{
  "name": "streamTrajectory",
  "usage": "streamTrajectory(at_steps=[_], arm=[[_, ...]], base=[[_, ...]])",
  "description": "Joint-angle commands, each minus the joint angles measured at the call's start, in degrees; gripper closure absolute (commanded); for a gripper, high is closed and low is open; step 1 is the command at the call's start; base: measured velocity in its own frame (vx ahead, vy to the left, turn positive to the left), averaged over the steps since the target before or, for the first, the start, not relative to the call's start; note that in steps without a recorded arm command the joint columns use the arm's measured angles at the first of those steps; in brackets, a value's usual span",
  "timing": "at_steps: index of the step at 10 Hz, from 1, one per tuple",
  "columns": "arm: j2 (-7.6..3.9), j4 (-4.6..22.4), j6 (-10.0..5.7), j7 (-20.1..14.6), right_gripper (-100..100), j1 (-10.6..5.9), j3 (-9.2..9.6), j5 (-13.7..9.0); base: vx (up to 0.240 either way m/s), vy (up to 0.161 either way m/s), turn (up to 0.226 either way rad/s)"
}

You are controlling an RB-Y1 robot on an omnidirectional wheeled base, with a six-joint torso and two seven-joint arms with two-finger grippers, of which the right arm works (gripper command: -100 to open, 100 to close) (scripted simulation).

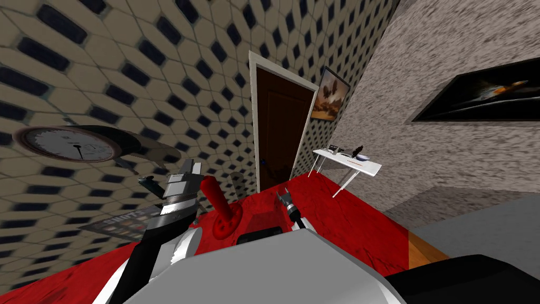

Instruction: Pull the door open

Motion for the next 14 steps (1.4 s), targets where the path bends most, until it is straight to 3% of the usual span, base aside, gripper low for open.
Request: streamTrajectory(at_steps=[1,6,14], arm=[[-0.34,1.70,-0.11,-0.13,-100,-1.62,0.24,0.06],[0.57,6.22,-0.58,-0.05,-100,-5.98,0.94,0.62],[3.45,9.40,-1.21,0.35,-100,-9.14,1.30,1.15]], base=[[-0.062,-0.001,-0.128],[0.102,-0.002,-0.124],[0.189,0.040,-0.023]])
